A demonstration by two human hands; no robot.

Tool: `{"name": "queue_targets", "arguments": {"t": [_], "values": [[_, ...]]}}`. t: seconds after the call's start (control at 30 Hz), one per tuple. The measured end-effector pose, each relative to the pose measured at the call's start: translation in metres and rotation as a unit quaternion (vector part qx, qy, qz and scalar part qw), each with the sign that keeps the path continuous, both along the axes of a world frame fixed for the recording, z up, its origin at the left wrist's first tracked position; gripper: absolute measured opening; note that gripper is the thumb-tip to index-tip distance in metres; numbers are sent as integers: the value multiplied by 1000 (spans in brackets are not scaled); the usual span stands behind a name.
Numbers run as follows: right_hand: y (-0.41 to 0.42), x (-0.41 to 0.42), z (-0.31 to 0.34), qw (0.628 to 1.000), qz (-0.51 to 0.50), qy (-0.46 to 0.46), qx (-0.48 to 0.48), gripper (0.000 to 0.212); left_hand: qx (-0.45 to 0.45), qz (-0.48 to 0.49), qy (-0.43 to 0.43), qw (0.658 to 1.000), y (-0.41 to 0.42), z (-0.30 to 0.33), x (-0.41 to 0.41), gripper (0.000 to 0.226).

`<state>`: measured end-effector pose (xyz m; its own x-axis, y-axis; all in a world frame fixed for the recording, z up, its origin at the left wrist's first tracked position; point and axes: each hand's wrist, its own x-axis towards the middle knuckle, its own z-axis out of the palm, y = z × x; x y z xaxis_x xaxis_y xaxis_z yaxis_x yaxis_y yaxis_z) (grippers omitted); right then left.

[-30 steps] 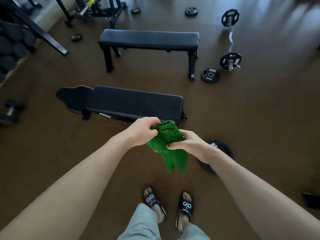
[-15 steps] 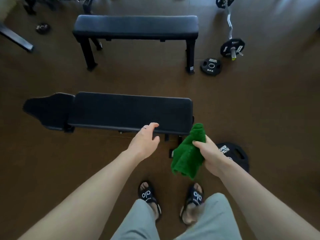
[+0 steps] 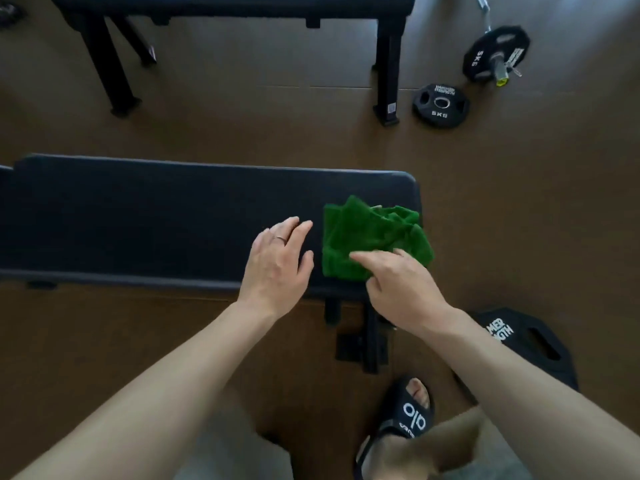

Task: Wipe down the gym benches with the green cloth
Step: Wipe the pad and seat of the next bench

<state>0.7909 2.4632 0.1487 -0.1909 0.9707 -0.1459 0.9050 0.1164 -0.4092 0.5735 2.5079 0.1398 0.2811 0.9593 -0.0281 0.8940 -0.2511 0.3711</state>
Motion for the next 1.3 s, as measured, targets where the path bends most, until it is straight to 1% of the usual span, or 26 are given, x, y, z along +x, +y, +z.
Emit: {"name": "queue_targets", "arguments": {"t": [0.03,0.07,0.13,0.17,0.23,0.27,0.3,0.33,0.4,0.43,0.5,0.57,0.7,0.8,0.87,1.03,1.1,1.2,1.3], "values": [[1,-1,-15,999,25,-15,32,48,30,-17,2,999,8,-18,0,46],[5,-1,-23,996,18,-17,86,42,55,-30,2,998,15,-33,0,43],[17,-2,-35,976,-36,-20,212,32,101,-43,14,994,21,-57,1,39],[22,-6,-38,965,-66,-30,253,28,121,-41,18,992,21,-65,2,39],[29,-19,-46,949,-115,-75,282,27,147,-30,5,989,21,-72,1,40],[32,-27,-51,949,-131,-104,266,30,151,-30,-2,988,21,-74,0,40],[35,-38,-55,956,-143,-124,223,35,151,-32,-3,988,21,-75,-1,41],[34,-49,-55,966,-157,-128,158,43,150,-35,1,988,22,-75,-2,42],[32,-64,-54,975,-197,-99,38,58,142,-36,5,989,21,-73,-2,42],[32,-68,-54,973,-211,-89,10,64,138,-37,6,990,21,-72,-2,42],[30,-72,-57,970,-222,-101,-1,71,134,-41,6,990,20,-70,-3,42],[32,-70,-61,969,-218,-119,0,72,135,-46,6,990,22,-72,-5,43],[65,-39,-64,968,-203,-148,0,68,148,-49,5,988,21,-74,-6,42],[93,-14,-60,965,-211,-156,-20,65,146,-50,5,988,22,-75,-9,42],[85,-19,-60,964,-222,-148,-24,64,146,-51,5,988,23,-74,-9,42],[-5,-70,-64,966,-227,-123,-5,70,153,-50,8,987,23,-75,-8,42],[-21,-76,-64,967,-219,-130,-7,69,152,-54,11,987,22,-74,-8,43],[-11,-63,-65,968,-217,-126,6,71,152,-60,11,986,21,-74,-10,43],[33,-33,-65,960,-248,-129,-7,66,156,-57,19,986,22,-74,-7,43]]}}
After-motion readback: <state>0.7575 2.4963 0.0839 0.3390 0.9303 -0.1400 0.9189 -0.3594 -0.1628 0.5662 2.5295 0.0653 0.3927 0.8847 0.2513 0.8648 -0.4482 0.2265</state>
